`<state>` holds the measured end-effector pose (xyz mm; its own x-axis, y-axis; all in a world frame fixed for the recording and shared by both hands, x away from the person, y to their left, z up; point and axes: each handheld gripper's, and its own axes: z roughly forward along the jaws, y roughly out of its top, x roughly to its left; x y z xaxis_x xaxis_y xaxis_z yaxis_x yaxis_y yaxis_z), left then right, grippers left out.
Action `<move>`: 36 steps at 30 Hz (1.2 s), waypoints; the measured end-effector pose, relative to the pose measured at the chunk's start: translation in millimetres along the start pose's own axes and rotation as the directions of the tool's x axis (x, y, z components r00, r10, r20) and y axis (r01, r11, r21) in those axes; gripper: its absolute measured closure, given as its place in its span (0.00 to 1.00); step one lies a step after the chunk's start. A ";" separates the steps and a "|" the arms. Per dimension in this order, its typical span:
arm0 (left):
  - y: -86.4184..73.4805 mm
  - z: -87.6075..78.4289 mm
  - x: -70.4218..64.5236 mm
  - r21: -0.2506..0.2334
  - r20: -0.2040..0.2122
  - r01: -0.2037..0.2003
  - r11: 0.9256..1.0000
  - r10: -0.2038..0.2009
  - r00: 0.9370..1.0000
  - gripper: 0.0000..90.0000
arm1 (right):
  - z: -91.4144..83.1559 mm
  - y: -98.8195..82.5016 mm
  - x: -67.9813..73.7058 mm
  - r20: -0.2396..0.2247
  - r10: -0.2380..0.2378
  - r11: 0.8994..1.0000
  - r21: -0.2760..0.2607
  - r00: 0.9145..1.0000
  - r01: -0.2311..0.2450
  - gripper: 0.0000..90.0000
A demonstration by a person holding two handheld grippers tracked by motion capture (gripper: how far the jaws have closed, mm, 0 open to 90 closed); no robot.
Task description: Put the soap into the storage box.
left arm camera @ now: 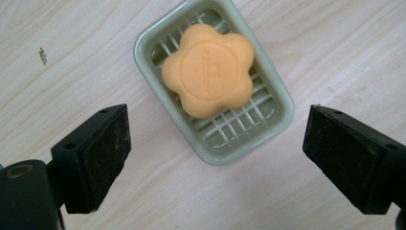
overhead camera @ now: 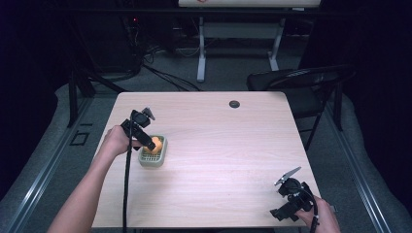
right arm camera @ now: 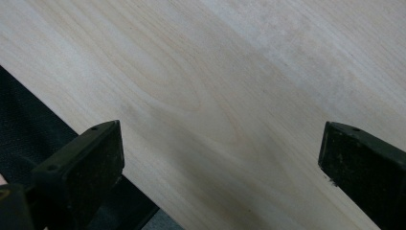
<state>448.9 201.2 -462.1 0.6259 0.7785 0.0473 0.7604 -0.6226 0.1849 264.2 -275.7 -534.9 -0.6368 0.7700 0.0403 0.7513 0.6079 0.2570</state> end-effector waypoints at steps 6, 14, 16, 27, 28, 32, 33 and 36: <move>-20.0 -8.1 -10.8 -0.026 -0.003 -0.014 1.000 0.014 1.000 0.10 | 0.8 -0.1 -0.7 -0.005 0.011 1.000 0.003 1.000 -0.011 0.02; -50.3 -17.0 -23.5 -0.035 -0.032 -0.024 0.999 0.023 0.999 0.09 | 0.9 0.4 -0.5 0.000 0.003 1.000 0.015 1.000 -0.003 0.02; -57.7 -17.9 -26.7 -0.035 -0.038 -0.029 0.999 0.028 0.999 0.09 | 1.7 0.2 0.2 -0.002 0.009 1.000 0.005 1.000 -0.009 0.02; -101.6 -21.2 -46.8 -0.064 -0.039 -0.018 0.998 0.015 0.999 0.08 | 1.3 0.1 -0.5 0.004 0.003 1.000 0.015 1.000 -0.003 0.02; -106.6 -21.2 -49.7 -0.061 -0.034 -0.016 0.998 0.014 0.999 0.08 | 1.9 -0.3 0.1 0.001 0.012 1.000 0.004 1.000 -0.012 0.02; -122.0 -15.6 -64.2 -0.054 -0.034 0.001 0.999 -0.003 0.999 0.08 | 2.1 -0.4 -0.3 0.003 0.004 1.000 0.005 1.000 -0.004 0.02; -125.1 -13.6 -67.8 -0.052 -0.028 0.003 0.999 -0.005 1.000 0.08 | 2.1 -0.4 0.1 0.005 0.002 1.000 0.006 1.000 -0.002 0.02; -136.8 -5.4 -78.6 -0.039 -0.030 -0.006 0.999 0.004 1.000 0.08 | 1.3 -0.3 0.8 0.006 -0.007 1.000 0.009 1.000 0.006 0.02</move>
<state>294.7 225.7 -485.8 0.6236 0.7778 0.0780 0.7495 -0.6233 0.2229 263.7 -275.0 -536.2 -0.6406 0.7671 0.0330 0.7487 0.6145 0.2489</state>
